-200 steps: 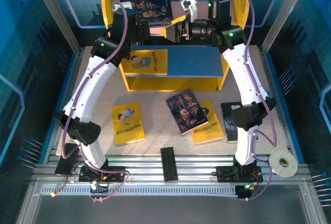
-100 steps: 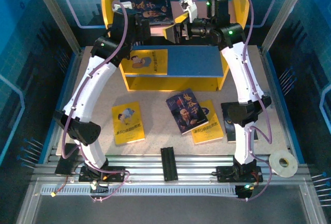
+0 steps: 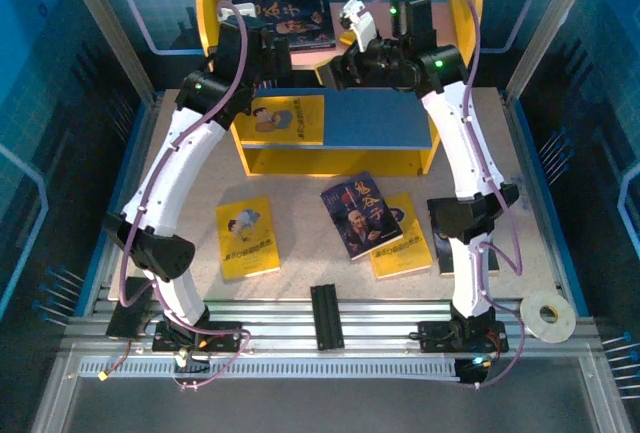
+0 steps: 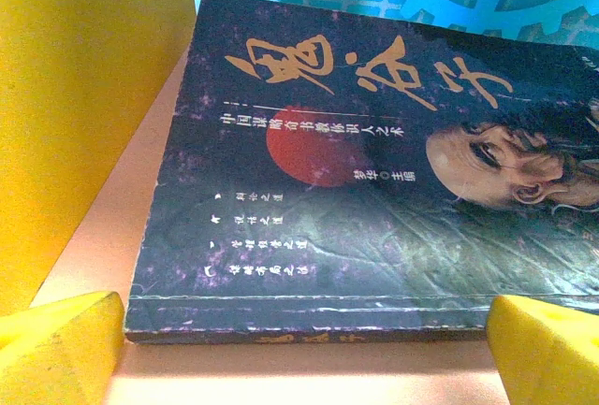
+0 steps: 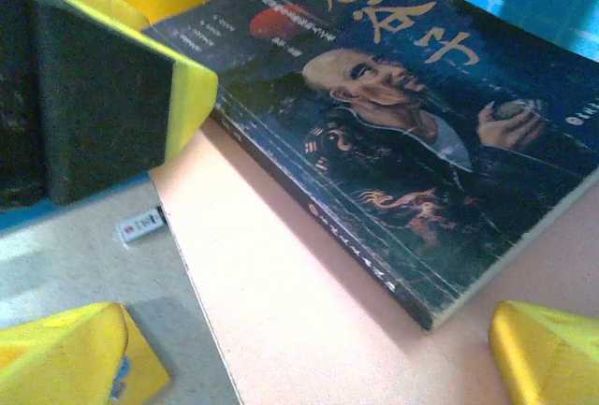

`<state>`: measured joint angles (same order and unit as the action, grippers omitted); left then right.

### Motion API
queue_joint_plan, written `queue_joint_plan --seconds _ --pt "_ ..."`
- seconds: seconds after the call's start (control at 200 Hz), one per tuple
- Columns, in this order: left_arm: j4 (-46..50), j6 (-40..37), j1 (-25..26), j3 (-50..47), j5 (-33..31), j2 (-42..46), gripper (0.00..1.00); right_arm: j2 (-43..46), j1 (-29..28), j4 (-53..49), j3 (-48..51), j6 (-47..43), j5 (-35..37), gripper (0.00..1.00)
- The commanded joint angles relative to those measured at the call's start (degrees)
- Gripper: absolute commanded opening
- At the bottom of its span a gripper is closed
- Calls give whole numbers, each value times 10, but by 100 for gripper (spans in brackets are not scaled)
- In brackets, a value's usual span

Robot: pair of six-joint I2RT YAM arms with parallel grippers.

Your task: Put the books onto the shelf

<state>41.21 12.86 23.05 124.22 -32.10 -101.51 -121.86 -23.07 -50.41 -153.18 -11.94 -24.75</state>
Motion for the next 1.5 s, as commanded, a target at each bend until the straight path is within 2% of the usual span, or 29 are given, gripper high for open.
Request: queue_joint_plan --seconds 0.0,0.205,0.51,0.691,1.116,1.496 --pt "-16 -17 1 -3 8 21 99 -19 -22 -42 -11 -49 54 100" --pt "-20 -17 -1 -3 15 19 99 -27 -30 -50 -10 -65 58 100" --pt "-20 -12 -1 -4 25 22 99 -23 -31 -53 -6 -53 23 100" --pt "-23 -10 -1 -21 23 38 99 5 -35 -48 27 -48 -1 100" --pt "-27 -11 -4 -53 12 70 99 49 -57 -44 72 -47 -9 100" --pt "-25 -15 -14 -28 12 50 99 55 -46 -34 79 -26 29 100"
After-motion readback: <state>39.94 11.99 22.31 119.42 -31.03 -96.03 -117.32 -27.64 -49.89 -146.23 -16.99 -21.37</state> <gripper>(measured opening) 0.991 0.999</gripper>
